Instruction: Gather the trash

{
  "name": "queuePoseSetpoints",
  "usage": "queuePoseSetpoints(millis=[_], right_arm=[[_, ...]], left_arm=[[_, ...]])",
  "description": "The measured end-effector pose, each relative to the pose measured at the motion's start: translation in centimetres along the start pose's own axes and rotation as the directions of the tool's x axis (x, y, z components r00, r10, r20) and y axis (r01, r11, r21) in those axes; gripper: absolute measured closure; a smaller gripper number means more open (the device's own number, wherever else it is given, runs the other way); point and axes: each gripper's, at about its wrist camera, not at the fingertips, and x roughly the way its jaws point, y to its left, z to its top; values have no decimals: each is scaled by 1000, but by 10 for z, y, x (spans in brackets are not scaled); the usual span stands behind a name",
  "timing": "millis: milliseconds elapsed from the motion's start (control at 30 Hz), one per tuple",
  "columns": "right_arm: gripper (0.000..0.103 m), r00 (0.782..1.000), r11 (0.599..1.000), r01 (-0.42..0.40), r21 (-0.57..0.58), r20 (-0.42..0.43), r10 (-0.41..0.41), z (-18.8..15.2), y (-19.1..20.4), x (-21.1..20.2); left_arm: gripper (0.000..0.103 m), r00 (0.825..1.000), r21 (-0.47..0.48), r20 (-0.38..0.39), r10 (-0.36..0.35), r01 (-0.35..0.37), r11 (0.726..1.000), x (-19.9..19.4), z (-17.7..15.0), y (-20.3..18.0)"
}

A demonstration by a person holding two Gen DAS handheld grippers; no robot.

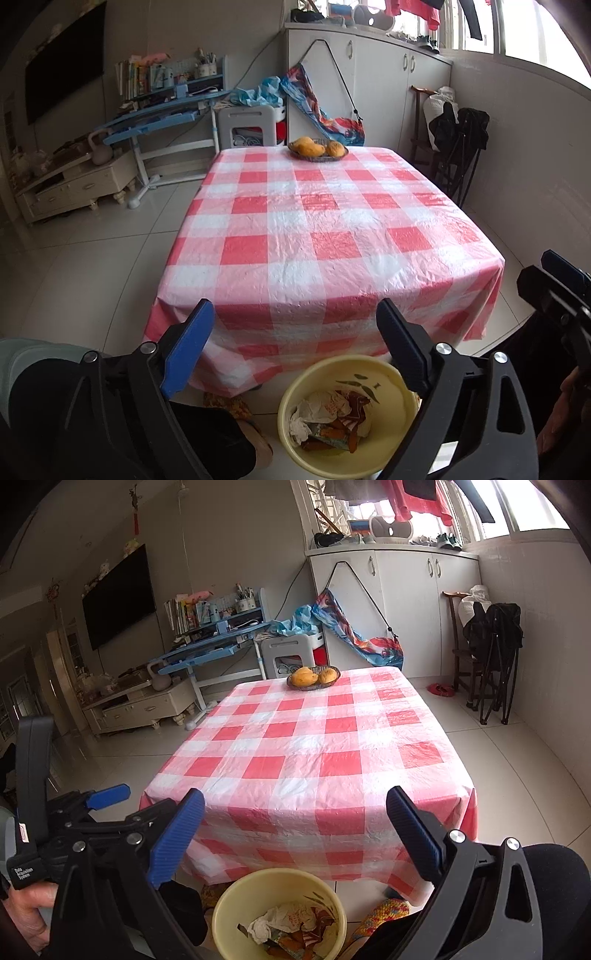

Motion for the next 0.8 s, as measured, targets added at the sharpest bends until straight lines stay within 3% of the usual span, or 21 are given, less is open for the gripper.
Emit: queuePoseSetpoints(millis=[167, 533, 800], right_arm=[[8, 999, 999, 31, -19, 32, -31, 0, 3, -2], [7, 981, 990, 121, -74, 159, -108, 15, 15, -7], [7, 944, 969, 188, -158, 302, -134, 31, 28, -30]], left_arm=[[9, 998, -32, 48, 29, -27, 999, -9, 9, 6], [8, 992, -79, 107, 60, -52, 996, -24, 20, 18], [8, 980, -68, 175, 91, -80, 994, -44, 32, 19]])
